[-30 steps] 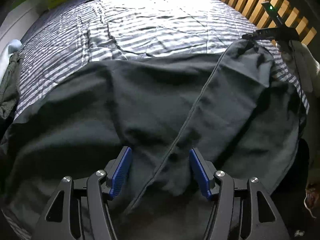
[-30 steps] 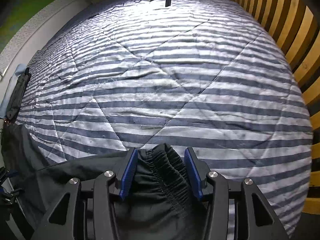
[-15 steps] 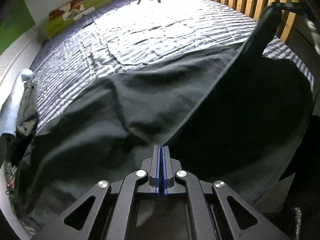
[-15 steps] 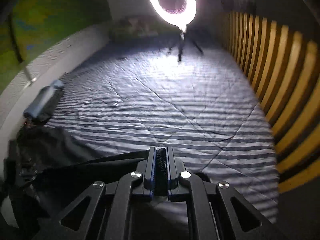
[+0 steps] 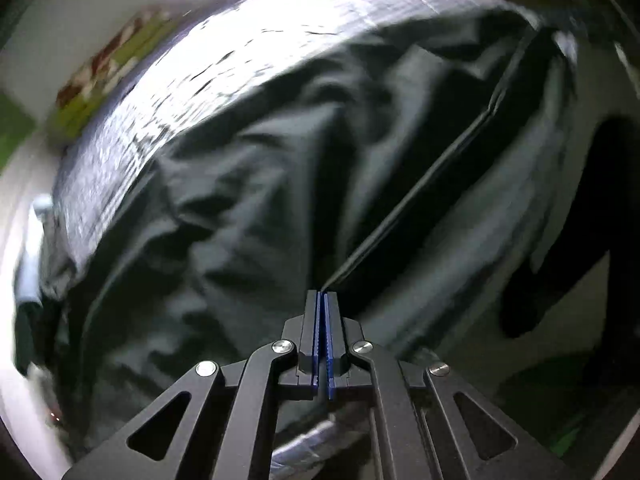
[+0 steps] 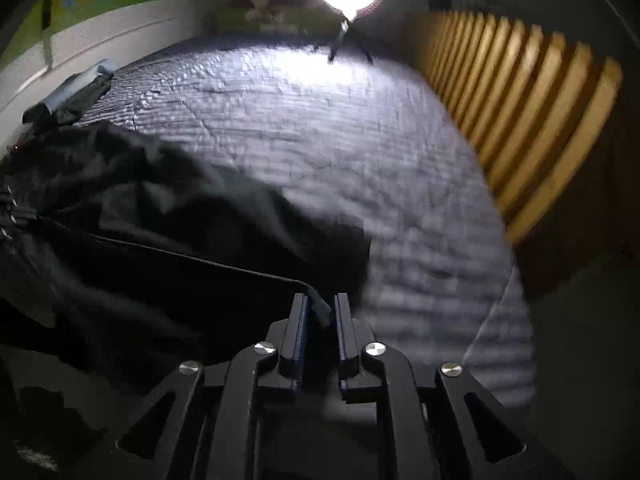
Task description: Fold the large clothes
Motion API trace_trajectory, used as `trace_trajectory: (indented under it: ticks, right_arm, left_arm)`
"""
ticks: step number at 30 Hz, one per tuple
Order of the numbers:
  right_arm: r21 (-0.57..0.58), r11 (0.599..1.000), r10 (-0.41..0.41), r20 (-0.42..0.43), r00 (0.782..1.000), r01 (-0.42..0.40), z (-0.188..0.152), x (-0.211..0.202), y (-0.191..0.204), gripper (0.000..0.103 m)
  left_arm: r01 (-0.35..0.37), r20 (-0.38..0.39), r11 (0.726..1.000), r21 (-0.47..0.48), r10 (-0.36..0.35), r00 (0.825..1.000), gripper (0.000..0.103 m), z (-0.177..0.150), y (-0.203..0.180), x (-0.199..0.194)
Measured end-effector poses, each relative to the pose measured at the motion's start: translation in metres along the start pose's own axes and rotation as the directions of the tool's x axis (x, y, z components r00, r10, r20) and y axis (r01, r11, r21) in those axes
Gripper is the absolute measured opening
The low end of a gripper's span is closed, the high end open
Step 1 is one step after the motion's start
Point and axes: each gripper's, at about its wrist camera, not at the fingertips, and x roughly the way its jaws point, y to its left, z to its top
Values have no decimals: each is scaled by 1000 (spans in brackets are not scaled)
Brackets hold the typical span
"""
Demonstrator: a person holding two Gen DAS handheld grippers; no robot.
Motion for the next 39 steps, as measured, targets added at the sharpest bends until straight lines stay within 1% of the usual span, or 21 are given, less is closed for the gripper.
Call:
trace_trajectory:
  ticks: [1,4,7,9,14,15,17,18,19,20,21,22,25,27,29,31,32,34,36,38,39]
  right_arm:
    - [26,1000,-5,-19,1000,6,-4,-3,-5,24]
    - [129,991,28,-3,1000,-27,-13,-18,-27,26]
    - [316,939,134,35,990,-138,-13,-28,-52,29]
    - [352,915,184,65,981,-195,-9,-30,-53,30]
    - [211,952,214,56,975,-221,8,-31,-4,30]
    - [148,964,216,45,975,-220,15,-27,12,30]
    - [56,987,149,2,989,-149,19,-14,30,32]
    - [14,997,76,-69,995,-75,21,1,37,32]
    - [6,998,64,-112,992,-64,16,10,38,32]
    - [15,997,82,-172,982,-81,10,20,36,30]
    - [42,993,120,-206,971,-114,1,24,31,29]
    - [51,990,136,-213,968,-128,-3,23,27,27]
    - [92,986,151,-164,975,-137,-4,8,16,27]
    - [100,983,164,-98,982,-155,1,-4,16,29]
    - [52,984,174,-70,982,-171,8,-11,28,29]
    - [-12,981,194,-78,978,-196,13,-10,46,29]
    - [-76,976,199,-96,975,-206,13,-4,58,29]
    - [-147,979,115,-160,980,-139,9,14,68,29]
    - [-106,986,104,-229,968,-132,4,34,54,29]
    - [-4,985,165,-216,962,-170,5,34,35,28]
    - [21,984,178,-208,962,-177,7,31,29,28]
  left_arm:
    - [-7,4,1000,20,7,1000,1,-1,-4,-1]
    - [-2,7,1000,19,2,1000,1,-5,-2,-4]
    - [0,9,1000,-1,0,1000,1,-6,4,-6]
    - [2,9,1000,-2,-2,1000,1,-6,5,-7]
    - [15,11,1000,-17,-15,1000,1,-4,2,-10]
    - [24,12,1000,-19,-23,1000,1,-3,2,-10]
    - [66,26,997,-39,-65,998,1,-2,1,-15]
    - [84,28,995,-47,-83,996,1,-3,2,-17]
    - [95,33,994,-47,-93,995,1,-5,1,-21]
    - [98,40,995,-37,-96,995,1,-9,-1,-26]
    - [97,40,995,-26,-96,995,1,-14,-1,-28]
    - [103,35,994,-29,-102,994,1,-17,0,-29]
    - [114,13,992,-49,-114,993,2,-22,5,-27]
    - [83,21,995,-48,-82,996,4,-17,8,-28]
    - [111,34,992,-54,-109,993,2,-11,12,-31]
    - [116,52,990,-76,-112,992,2,-7,17,-36]
    - [151,55,983,-104,-146,988,2,-5,24,-39]
    - [195,70,968,-157,-186,980,1,-4,36,-48]
    - [206,86,963,-172,-194,977,0,-8,41,-57]
    - [205,71,966,-158,-195,978,0,-13,39,-60]
    - [211,42,967,-145,-207,977,1,-19,35,-57]
